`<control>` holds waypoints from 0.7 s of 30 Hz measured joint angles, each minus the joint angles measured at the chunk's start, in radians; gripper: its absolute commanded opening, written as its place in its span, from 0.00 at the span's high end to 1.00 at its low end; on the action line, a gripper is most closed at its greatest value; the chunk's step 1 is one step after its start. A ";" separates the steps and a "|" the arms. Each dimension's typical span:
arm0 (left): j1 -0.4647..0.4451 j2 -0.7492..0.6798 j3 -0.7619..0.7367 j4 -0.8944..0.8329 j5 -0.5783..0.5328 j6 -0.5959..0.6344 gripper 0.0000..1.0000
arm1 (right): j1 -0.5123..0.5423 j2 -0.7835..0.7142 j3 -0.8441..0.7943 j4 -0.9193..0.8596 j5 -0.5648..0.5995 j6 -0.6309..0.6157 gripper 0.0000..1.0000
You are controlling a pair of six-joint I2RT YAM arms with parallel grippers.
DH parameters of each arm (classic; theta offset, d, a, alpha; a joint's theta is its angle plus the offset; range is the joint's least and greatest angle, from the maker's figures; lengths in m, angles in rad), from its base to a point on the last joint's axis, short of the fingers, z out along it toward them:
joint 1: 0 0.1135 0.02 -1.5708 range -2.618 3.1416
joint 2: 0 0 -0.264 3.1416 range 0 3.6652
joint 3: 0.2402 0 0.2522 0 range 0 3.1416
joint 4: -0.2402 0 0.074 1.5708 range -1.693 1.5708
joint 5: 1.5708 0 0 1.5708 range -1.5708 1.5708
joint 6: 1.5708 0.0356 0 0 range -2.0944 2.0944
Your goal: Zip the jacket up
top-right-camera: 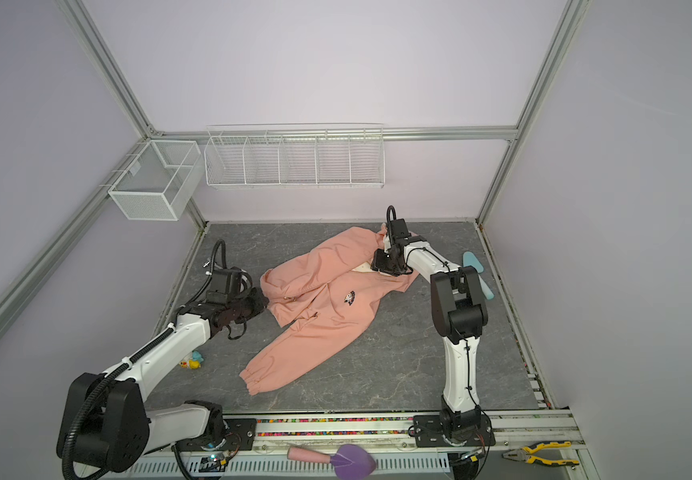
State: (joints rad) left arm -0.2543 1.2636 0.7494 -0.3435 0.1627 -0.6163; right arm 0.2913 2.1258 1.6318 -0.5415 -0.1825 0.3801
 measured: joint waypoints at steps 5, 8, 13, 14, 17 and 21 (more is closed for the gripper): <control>0.001 0.001 0.010 -0.012 0.003 0.000 1.00 | 0.028 0.035 0.039 -0.016 0.037 -0.088 0.45; 0.001 0.001 0.012 -0.015 0.003 0.001 1.00 | 0.034 0.037 0.071 -0.016 0.040 -0.133 0.44; 0.001 0.001 0.012 -0.026 0.003 0.001 1.00 | 0.034 0.082 0.168 -0.024 0.025 -0.203 0.45; 0.001 0.001 0.012 -0.026 0.003 0.001 1.00 | 0.034 0.099 0.187 -0.026 0.021 -0.217 0.45; 0.001 0.001 0.012 -0.030 0.003 0.001 1.00 | 0.034 0.123 0.195 -0.039 0.003 -0.249 0.45; 0.001 0.002 0.014 -0.030 0.003 0.001 1.00 | 0.034 0.129 0.180 -0.062 -0.013 -0.278 0.46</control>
State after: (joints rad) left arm -0.2535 1.2659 0.7631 -0.3737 0.1658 -0.6155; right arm 0.3256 2.2543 1.8118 -0.6033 -0.1959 0.1024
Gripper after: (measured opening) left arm 0.048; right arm 0.549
